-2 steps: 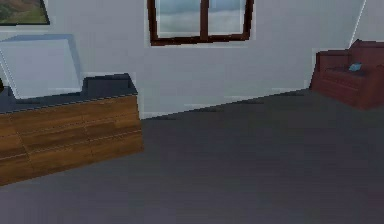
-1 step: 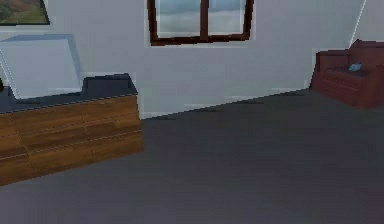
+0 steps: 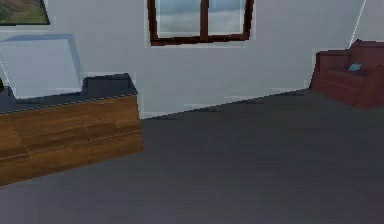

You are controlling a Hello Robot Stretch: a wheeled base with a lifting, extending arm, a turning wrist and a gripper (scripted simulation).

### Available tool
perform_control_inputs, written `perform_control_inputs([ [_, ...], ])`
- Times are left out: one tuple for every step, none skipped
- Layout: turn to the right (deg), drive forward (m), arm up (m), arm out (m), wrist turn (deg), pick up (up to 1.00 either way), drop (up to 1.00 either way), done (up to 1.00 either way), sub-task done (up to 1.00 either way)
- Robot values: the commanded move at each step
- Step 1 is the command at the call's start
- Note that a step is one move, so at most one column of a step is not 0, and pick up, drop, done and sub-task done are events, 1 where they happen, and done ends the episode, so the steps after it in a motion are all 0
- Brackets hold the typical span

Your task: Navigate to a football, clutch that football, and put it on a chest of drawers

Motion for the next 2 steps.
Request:
perform_control_inputs([
  [0.0,0.0,0.0,0.0,0.0,1.0,0.0,0.0,0.0],
  [0.0,0.0,0.1,0.0,0.0,0.0,0.0,0.0,0.0],
])
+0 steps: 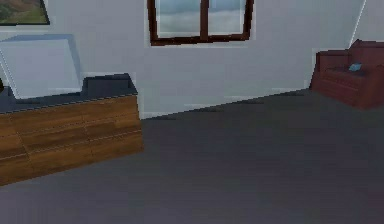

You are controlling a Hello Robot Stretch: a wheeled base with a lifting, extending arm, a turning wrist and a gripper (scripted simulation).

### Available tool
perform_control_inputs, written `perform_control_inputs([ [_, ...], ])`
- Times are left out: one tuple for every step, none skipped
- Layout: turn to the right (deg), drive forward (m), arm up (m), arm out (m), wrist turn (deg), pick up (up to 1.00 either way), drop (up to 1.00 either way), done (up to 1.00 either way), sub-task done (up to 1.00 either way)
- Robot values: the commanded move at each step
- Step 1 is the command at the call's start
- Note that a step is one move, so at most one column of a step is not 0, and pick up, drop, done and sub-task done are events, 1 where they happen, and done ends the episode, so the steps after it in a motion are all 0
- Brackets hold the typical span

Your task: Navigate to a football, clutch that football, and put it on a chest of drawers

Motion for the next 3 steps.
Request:
perform_control_inputs([
  [0.0,0.0,0.5,0.0,0.0,0.0,0.0,0.0,0.0],
  [0.0,0.0,0.44,0.0,0.0,0.0,0.0,0.0,0.0],
  [0.0,0.0,0.0,0.0,-45.0,0.0,0.0,0.0,0.0],
])
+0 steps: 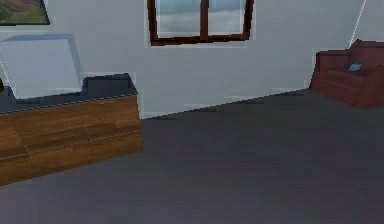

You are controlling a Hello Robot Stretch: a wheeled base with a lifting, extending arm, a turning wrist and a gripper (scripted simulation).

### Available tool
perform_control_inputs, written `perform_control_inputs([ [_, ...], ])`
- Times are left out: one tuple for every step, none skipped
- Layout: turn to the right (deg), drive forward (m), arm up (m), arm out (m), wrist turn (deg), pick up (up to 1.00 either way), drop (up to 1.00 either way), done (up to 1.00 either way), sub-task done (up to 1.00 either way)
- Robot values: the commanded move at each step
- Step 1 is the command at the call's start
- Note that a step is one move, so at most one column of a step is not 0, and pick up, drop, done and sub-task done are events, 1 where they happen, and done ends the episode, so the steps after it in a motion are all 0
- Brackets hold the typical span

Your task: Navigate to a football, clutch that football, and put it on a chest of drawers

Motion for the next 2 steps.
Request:
perform_control_inputs([
  [0.0,0.0,0.0,0.0,-45.0,0.0,0.0,0.0,0.0],
  [0.0,0.0,0.0,0.0,-9.0,0.0,0.0,0.0,0.0],
])
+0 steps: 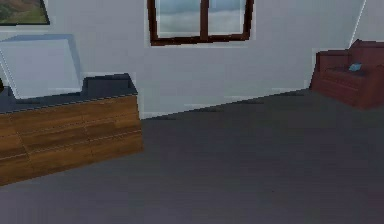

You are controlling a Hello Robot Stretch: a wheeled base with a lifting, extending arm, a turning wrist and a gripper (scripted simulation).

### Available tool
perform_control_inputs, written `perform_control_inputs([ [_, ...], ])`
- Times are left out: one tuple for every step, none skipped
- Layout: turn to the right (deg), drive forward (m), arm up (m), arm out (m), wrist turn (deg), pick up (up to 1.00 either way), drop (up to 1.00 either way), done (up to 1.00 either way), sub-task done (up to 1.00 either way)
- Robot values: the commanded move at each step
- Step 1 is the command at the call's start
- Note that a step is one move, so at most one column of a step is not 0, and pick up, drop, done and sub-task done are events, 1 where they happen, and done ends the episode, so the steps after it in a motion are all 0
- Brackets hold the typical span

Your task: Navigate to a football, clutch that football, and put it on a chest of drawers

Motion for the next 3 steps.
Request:
perform_control_inputs([
  [0.0,0.0,0.0,-0.44,0.0,0.0,0.0,0.0,0.0],
  [-45.0,0.0,0.0,0.0,0.0,0.0,0.0,0.0,0.0],
  [-12.0,0.0,0.0,0.0,0.0,0.0,0.0,0.0,0.0],
])
